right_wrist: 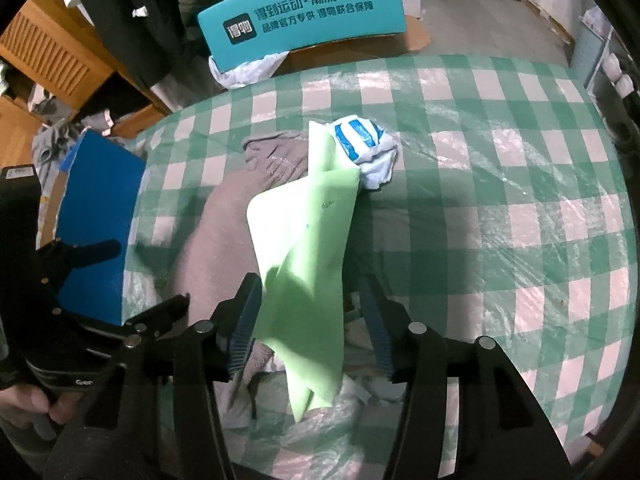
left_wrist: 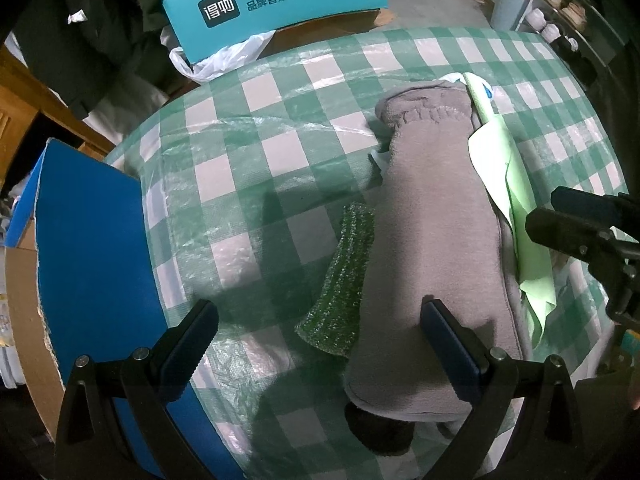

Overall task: Organize soft objects
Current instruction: 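Close the right tool on the light green cloth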

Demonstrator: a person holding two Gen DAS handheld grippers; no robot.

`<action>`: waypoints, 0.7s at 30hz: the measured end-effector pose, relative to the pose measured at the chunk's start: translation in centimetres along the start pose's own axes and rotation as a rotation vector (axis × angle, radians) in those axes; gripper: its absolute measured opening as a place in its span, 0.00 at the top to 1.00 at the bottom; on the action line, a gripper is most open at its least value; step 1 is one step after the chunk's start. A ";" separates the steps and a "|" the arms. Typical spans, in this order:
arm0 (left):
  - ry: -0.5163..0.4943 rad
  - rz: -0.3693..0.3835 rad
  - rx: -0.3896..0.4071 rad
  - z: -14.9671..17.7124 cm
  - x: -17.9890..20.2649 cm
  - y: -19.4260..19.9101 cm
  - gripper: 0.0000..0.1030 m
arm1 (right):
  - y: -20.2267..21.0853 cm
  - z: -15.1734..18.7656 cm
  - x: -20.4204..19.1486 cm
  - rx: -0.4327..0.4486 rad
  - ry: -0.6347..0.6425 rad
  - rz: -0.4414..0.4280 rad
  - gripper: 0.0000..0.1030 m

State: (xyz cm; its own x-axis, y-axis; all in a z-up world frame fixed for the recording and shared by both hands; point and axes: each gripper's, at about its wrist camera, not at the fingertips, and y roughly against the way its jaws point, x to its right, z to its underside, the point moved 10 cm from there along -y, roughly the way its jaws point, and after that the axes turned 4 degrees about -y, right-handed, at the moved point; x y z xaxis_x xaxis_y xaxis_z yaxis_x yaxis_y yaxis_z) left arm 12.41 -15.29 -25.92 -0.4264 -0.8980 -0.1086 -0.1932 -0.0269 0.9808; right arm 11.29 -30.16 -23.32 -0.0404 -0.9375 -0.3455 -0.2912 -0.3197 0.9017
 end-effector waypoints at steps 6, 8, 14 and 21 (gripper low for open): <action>0.002 0.003 -0.004 0.1 0.0 -0.2 0.01 | -1.2 0.7 0.0 -0.042 0.027 0.015 0.49; 0.000 0.002 -0.005 0.1 0.0 -0.2 0.01 | -1.6 0.9 0.1 -0.054 0.029 0.012 0.49; -0.007 -0.002 -0.007 0.1 0.1 -0.3 0.00 | -2.2 1.5 -0.2 -0.082 0.042 -0.009 0.76; -0.012 -0.013 -0.004 0.0 0.2 -0.2 0.00 | -1.5 1.6 -0.7 -0.071 0.072 -0.003 0.92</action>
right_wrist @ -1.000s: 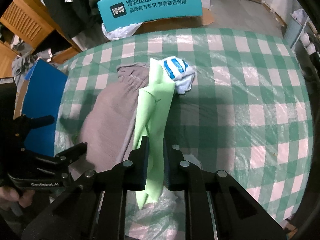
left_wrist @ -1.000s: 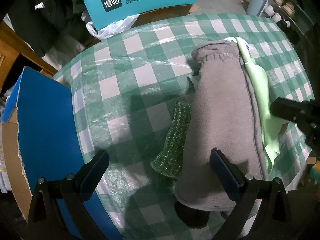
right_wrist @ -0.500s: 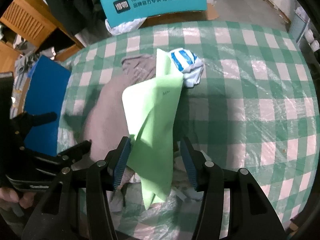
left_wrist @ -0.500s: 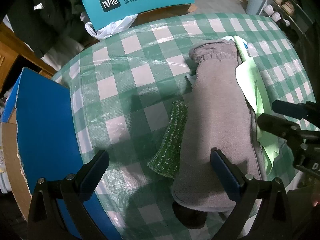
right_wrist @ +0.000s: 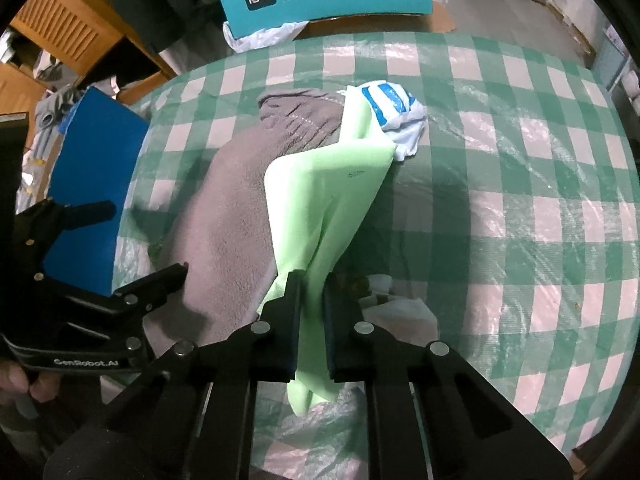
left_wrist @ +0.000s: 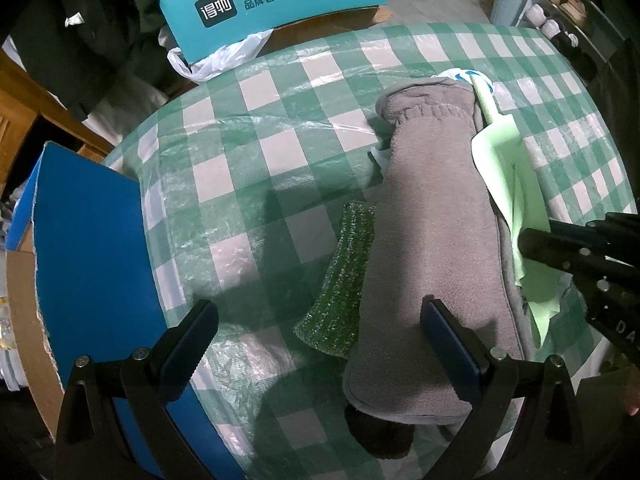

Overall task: Organize soft objects
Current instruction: 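Close the right tool on the light green cloth, then lift the green cloth with the right tool while the left tool approaches the grey fleece item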

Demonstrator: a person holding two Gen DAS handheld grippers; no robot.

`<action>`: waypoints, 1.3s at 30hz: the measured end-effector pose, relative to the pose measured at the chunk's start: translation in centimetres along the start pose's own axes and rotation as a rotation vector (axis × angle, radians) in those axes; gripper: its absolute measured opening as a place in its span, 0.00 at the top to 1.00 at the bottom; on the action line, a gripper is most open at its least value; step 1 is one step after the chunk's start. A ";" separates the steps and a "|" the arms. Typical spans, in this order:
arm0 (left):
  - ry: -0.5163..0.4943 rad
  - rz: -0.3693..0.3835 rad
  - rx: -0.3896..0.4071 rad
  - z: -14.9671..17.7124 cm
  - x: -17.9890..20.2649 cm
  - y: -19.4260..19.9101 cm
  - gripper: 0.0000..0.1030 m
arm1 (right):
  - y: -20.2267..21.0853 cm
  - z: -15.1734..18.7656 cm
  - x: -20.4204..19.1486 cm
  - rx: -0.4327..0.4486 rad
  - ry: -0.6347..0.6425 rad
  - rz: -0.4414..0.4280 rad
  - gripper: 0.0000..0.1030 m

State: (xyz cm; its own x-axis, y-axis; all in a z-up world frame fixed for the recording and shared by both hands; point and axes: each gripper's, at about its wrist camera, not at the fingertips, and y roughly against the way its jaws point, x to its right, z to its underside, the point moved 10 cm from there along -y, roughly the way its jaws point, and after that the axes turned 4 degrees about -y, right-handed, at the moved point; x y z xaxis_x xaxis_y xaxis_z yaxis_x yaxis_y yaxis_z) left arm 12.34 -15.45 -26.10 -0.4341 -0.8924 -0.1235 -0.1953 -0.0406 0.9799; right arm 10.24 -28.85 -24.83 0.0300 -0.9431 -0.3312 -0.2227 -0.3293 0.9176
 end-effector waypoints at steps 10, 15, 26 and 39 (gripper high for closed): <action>0.018 0.020 0.024 -0.4 0.2 1.0 0.01 | 1.9 -0.2 1.5 0.046 -0.026 0.045 0.94; 0.007 0.026 0.036 -0.6 1.0 1.6 0.00 | 2.8 0.0 3.2 0.056 -0.053 0.078 0.94; 0.014 0.079 0.042 -1.5 2.8 2.1 0.01 | 2.7 0.8 5.3 0.047 -0.118 0.068 0.84; 0.039 0.075 0.018 -2.2 2.5 1.1 0.01 | 0.2 -1.4 4.9 0.040 -0.076 0.065 0.53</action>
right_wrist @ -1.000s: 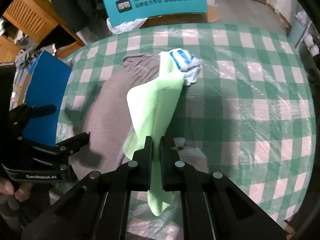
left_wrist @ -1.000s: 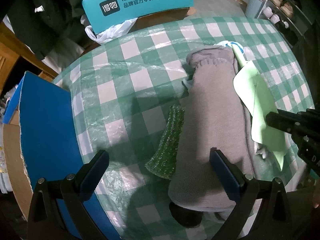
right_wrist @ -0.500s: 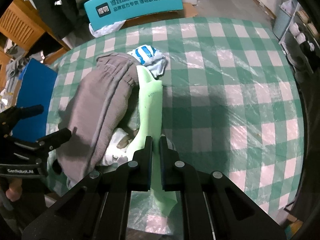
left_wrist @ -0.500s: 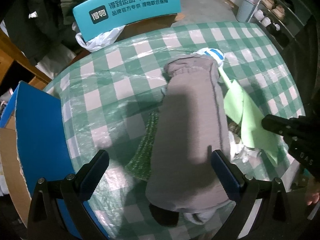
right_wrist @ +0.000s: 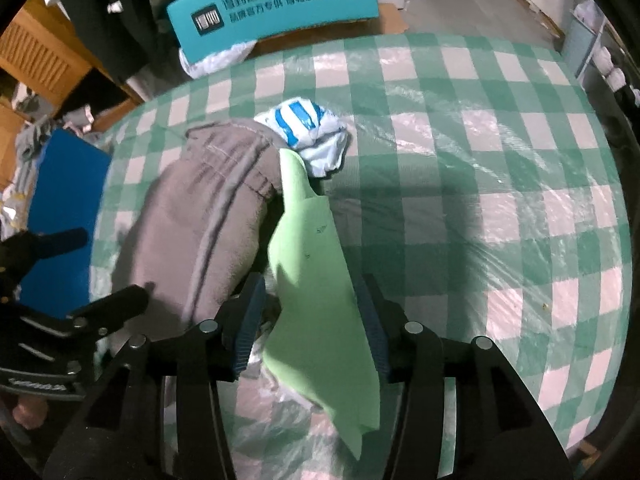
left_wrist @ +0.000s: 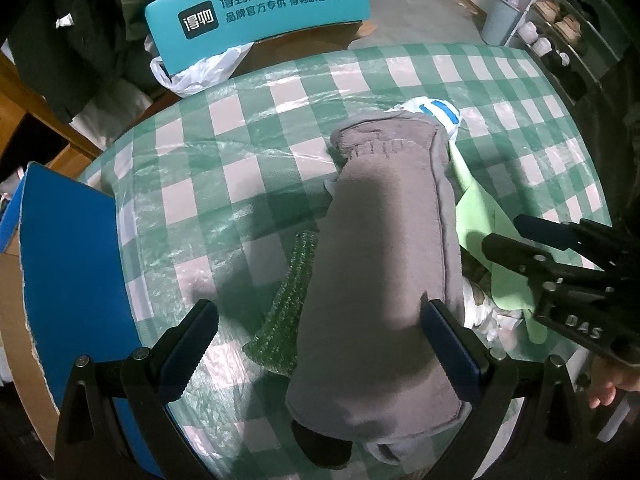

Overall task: Organize soft objects
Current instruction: 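Lift the green cloth with the right tool while the left tool approaches the grey fleece item, then close the left tool on the grey fleece item and lift it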

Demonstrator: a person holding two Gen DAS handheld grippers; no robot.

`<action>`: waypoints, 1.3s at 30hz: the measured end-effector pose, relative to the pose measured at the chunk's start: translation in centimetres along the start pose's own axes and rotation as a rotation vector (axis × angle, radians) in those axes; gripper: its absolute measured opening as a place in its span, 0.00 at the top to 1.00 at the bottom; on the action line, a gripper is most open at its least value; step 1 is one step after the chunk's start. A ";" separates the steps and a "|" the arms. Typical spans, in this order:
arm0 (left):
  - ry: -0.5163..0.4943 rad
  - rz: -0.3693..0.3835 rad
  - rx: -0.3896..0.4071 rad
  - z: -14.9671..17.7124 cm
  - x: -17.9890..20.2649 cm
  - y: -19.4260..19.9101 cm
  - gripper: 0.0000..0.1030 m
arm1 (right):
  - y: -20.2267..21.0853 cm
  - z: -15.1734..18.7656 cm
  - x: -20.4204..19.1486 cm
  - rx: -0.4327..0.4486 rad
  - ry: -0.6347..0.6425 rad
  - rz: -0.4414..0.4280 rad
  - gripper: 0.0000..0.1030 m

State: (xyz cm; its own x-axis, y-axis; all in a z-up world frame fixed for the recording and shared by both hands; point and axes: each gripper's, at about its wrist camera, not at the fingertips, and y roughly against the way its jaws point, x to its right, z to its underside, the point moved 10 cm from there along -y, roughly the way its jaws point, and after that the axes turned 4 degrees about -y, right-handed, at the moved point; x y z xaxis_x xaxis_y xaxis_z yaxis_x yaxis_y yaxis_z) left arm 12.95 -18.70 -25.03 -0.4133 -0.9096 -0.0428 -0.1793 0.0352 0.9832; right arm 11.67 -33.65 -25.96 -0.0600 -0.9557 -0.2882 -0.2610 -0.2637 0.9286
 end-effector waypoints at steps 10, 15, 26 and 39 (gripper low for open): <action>-0.006 0.005 -0.012 -1.3 0.9 -0.9 0.01 | -2.2 0.2 0.8 -0.056 0.042 0.061 0.88; 0.000 0.004 -0.028 -1.7 1.7 -1.6 0.01 | -0.8 -0.3 1.4 -0.023 0.013 0.058 0.92; 0.000 -0.053 -0.058 -3.8 2.7 -2.9 0.01 | 1.3 -1.3 1.9 0.026 -0.030 0.055 0.92; -0.040 -0.065 -0.075 -3.7 3.1 -4.2 0.24 | 2.7 -1.4 2.6 0.045 -0.056 0.041 0.92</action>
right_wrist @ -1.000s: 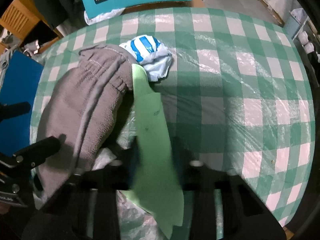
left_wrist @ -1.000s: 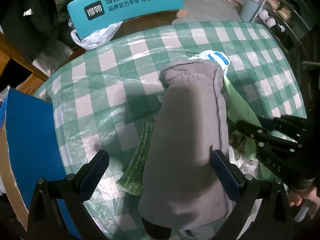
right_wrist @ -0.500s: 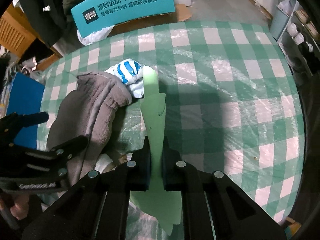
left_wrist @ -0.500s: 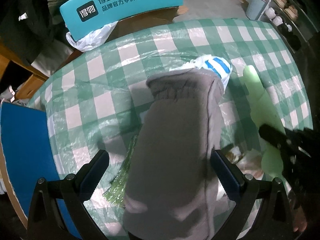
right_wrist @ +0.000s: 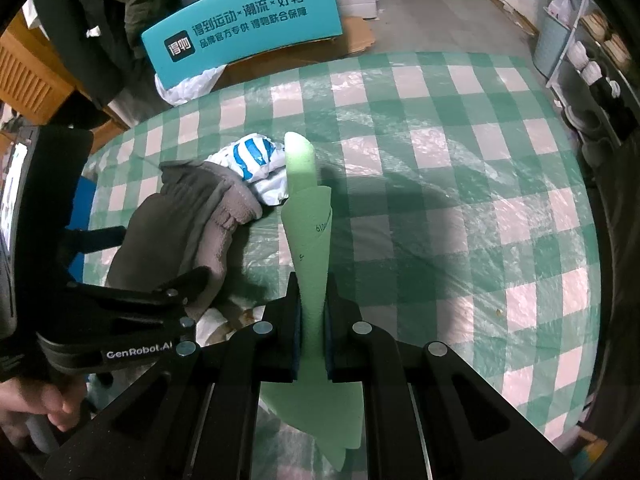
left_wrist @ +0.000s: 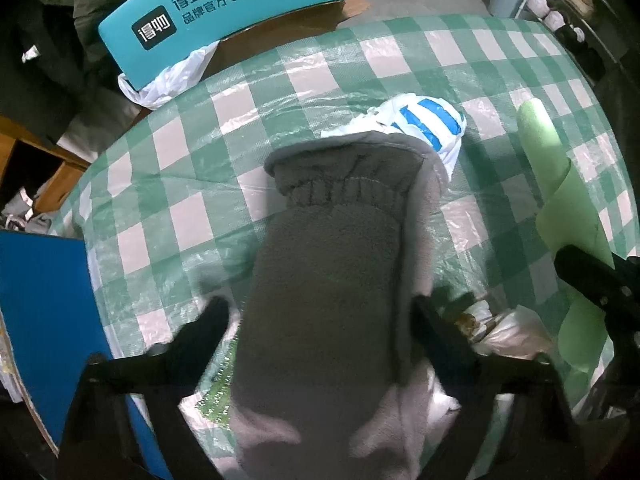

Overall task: Organize soft objects
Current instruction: 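Close the left tool on the grey fleece item and lift it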

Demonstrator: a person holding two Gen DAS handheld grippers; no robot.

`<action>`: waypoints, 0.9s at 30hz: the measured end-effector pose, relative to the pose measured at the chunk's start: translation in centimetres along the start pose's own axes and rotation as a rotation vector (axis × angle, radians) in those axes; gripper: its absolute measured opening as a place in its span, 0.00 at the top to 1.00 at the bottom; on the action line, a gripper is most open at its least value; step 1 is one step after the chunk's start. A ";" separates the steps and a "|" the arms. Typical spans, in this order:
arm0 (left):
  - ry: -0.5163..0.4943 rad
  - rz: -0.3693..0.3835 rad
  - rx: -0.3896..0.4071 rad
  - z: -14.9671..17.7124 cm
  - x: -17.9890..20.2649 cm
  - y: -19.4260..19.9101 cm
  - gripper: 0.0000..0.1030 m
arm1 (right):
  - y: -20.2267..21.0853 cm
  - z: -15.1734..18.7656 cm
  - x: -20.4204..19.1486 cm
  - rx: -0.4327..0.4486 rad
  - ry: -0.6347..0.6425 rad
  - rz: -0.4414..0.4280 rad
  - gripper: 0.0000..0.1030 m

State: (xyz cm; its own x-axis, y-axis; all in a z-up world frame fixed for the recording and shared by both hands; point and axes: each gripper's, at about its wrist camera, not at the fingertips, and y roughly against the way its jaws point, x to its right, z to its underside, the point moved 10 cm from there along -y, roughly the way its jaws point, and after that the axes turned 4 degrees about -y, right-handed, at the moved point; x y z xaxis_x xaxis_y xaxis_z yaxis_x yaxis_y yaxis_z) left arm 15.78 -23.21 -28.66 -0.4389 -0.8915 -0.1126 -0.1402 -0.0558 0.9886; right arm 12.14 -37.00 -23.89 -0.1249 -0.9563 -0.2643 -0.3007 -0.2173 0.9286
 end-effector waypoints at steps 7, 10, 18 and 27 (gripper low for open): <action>0.019 0.057 0.017 0.3 0.0 0.5 0.62 | 0.6 -0.1 -0.2 0.009 0.001 -0.007 0.92; 0.018 0.071 0.026 0.4 -0.1 1.1 0.68 | 0.8 0.0 -0.3 0.012 0.004 -0.009 0.92; 0.011 0.099 0.064 0.9 -0.5 3.6 0.73 | 1.7 0.1 -0.9 0.028 0.017 -0.013 0.92; 0.005 0.110 0.110 1.4 -1.0 6.6 0.74 | 3.4 0.1 -2.3 0.056 0.041 -0.027 0.92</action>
State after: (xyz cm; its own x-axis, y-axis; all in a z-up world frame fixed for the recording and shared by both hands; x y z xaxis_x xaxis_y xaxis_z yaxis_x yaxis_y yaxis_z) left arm 14.00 -22.08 -22.22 -0.4525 -0.8918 -0.0031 -0.1880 0.0920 0.9779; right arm 11.32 -35.55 -20.17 -0.0777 -0.9577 -0.2772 -0.3563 -0.2330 0.9048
